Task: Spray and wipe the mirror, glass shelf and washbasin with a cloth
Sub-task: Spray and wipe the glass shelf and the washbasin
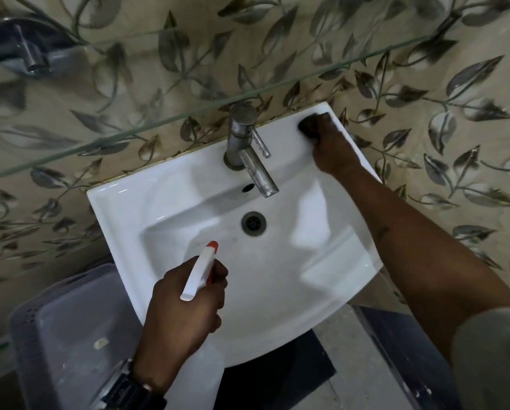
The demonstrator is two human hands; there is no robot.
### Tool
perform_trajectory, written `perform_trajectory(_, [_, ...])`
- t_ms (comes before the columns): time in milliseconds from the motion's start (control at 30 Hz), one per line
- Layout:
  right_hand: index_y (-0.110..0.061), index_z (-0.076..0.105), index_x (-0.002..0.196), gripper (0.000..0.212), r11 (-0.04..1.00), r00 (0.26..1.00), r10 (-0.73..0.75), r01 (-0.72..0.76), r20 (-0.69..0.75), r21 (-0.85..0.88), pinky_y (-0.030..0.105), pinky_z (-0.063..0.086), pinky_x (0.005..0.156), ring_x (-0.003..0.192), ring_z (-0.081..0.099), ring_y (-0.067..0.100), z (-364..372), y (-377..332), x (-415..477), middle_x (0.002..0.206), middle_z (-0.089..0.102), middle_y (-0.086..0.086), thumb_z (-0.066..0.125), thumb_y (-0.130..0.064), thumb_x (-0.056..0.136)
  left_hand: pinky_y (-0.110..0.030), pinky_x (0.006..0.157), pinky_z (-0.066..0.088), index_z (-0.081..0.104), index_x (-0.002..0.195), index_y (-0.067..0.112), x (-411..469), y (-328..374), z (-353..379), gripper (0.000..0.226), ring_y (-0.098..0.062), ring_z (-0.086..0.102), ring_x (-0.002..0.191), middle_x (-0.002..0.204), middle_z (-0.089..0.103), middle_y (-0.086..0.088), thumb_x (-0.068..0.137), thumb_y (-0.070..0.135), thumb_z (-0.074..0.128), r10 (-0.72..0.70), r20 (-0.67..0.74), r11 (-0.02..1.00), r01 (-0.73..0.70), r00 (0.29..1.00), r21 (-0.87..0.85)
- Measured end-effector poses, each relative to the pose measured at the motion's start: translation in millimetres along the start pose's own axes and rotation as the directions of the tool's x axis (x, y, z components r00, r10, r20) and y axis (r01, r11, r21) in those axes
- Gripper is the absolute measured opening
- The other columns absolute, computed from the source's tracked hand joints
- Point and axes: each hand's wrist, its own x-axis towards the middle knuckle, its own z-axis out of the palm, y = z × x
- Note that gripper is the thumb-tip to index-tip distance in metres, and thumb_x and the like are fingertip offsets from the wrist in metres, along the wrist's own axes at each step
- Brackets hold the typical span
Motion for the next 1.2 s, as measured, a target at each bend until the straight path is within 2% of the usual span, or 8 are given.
perform_trajectory(133, [-0.002, 0.050, 0.143, 0.074, 0.995, 0.995, 0.098, -0.099, 0.018, 0.003, 0.052, 0.040, 0.112, 0.135, 0.048, 0.043, 29.0, -5.1, 27.0, 0.142, 0.052, 0.026, 0.035, -0.029, 0.076, -0.021, 0.044, 0.047, 0.072, 0.075, 0.018, -2.2, -5.0, -7.9, 0.026, -0.020, 0.054, 0.042, 0.076, 0.071, -0.010, 0.080, -0.005, 0.060, 0.000, -0.011, 1.000, 0.000, 1.000, 0.022])
perform_trajectory(400, [0.005, 0.032, 0.152, 0.066, 0.949, 0.940, -0.311, 0.302, 0.138, 0.087, 0.040, 0.021, 0.124, 0.149, 0.031, 0.038, 14.6, -115.1, -76.3, 0.157, 0.036, 0.027, 0.061, -0.010, 0.094, -0.019, 0.042, 0.046, 0.072, 0.079, 0.012, -7.2, 0.2, -9.0, 0.022, -0.019, 0.052, 0.042, 0.077, 0.071, -0.012, 0.081, -0.005, 0.060, 0.014, 0.012, 1.000, -0.014, 1.000, 0.010])
perform_trajectory(633, [0.001, 0.039, 0.151, 0.074, 0.993, 0.998, 0.046, -0.041, -0.041, 0.111, 0.047, 0.019, 0.127, 0.151, 0.030, 0.039, 24.4, -69.3, -54.8, 0.158, 0.037, 0.023, 0.033, -0.019, 0.080, -0.028, 0.046, 0.047, 0.072, 0.077, 0.025, -13.5, -8.9, -29.8, 0.033, -0.022, 0.051, 0.045, 0.076, 0.069, -0.011, 0.078, -0.006, 0.059, 0.016, -0.001, 1.000, -0.016, 1.000, -0.014])
perform_trajectory(767, [-0.026, 0.028, 0.156, 0.066, 0.963, 0.995, 0.084, -0.068, -0.050, 0.263, 0.042, 0.036, 0.118, 0.149, 0.037, 0.029, 39.6, -104.6, -100.6, 0.162, 0.036, 0.010, 0.040, -0.015, 0.092, -0.027, 0.045, 0.045, 0.072, 0.083, 0.034, -22.3, -15.4, -43.5, 0.047, -0.021, 0.050, 0.044, 0.075, 0.067, -0.017, 0.082, -0.011, 0.058, 0.012, -0.031, 0.998, -0.014, 0.999, -0.059])
perform_trajectory(900, [-0.016, 0.050, 0.144, 0.049, 0.816, 0.937, 0.348, -0.281, -0.040, 0.504, 0.033, 0.050, 0.076, 0.091, 0.067, 0.030, 80.6, -169.0, -147.6, 0.122, 0.069, 0.021, 0.046, -0.026, 0.096, -0.032, 0.046, 0.044, 0.074, 0.070, 0.041, -27.3, -22.0, -49.9, 0.059, -0.023, 0.047, 0.048, 0.075, 0.064, -0.022, 0.082, -0.013, 0.056, -0.023, -0.025, 0.993, 0.020, 0.999, -0.113])
perform_trajectory(1033, [-0.024, 0.027, 0.159, 0.059, 0.560, 0.864, 0.504, -0.323, -0.004, 0.763, 0.016, 0.052, 0.060, 0.055, 0.061, 0.001, 119.4, -242.6, -159.7, 0.088, 0.061, -0.005, 0.045, -0.013, 0.104, -0.032, 0.046, 0.048, 0.073, 0.073, 0.025, -31.6, -28.6, -55.8, 0.040, -0.022, 0.052, 0.045, 0.077, 0.068, -0.022, 0.081, -0.011, 0.057, -0.032, -0.011, 0.997, 0.031, 0.999, -0.071])
perform_trajectory(1133, [-0.024, 0.026, 0.159, 0.056, 0.444, 0.832, 0.551, -0.355, 0.062, 0.823, -0.001, 0.041, 0.063, 0.068, 0.057, -0.023, 132.9, -289.5, -173.0, 0.108, 0.062, -0.001, 0.044, -0.013, 0.107, -0.032, 0.044, 0.049, 0.073, 0.073, 0.019, -36.7, -31.5, -64.3, 0.034, -0.024, 0.055, 0.044, 0.078, 0.070, -0.023, 0.079, -0.012, 0.058, -0.009, -0.025, 1.000, 0.009, 1.000, -0.026])
perform_trajectory(1200, [-0.024, 0.027, 0.159, 0.055, 0.471, 0.863, 0.496, -0.364, 0.100, 0.804, 0.006, 0.040, 0.090, 0.113, 0.061, -0.007, 137.4, -309.1, -184.8, 0.137, 0.059, 0.004, 0.044, -0.017, 0.107, -0.035, 0.047, 0.051, 0.075, 0.075, 0.024, -39.6, -34.5, -72.6, 0.037, -0.025, 0.057, 0.043, 0.075, 0.074, -0.016, 0.079, -0.010, 0.060, -0.017, -0.051, 1.000, 0.017, 0.999, -0.010])
